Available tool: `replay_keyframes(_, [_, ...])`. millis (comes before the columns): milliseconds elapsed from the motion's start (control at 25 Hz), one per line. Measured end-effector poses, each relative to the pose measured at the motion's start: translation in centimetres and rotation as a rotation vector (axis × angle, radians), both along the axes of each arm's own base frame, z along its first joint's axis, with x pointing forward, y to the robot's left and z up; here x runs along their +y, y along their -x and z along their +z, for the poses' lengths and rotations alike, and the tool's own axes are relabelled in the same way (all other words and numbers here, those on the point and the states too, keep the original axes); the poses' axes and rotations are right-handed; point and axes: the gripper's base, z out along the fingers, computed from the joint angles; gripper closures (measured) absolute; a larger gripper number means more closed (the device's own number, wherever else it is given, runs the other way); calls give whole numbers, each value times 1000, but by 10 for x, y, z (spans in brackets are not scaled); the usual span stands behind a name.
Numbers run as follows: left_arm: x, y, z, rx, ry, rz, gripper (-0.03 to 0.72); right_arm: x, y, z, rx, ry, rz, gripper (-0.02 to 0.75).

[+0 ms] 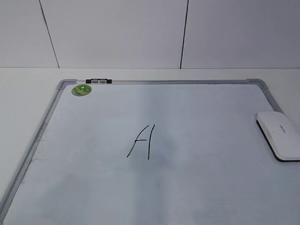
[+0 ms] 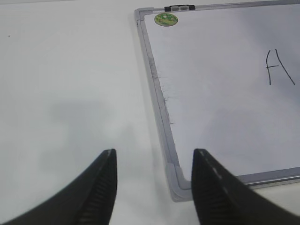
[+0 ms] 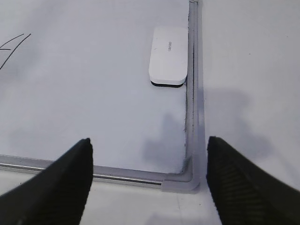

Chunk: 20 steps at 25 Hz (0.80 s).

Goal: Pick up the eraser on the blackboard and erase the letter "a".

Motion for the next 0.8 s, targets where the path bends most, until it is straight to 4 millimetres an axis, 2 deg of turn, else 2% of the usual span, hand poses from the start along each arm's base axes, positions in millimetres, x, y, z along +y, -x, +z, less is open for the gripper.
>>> replay_keyframes(320, [0,0,0,0,0,0,342,0,0,0,0,0,0,160])
replay_keyframes(800, [0,0,0,0,-1,1,348,0,3,0,-21,-1,0,160])
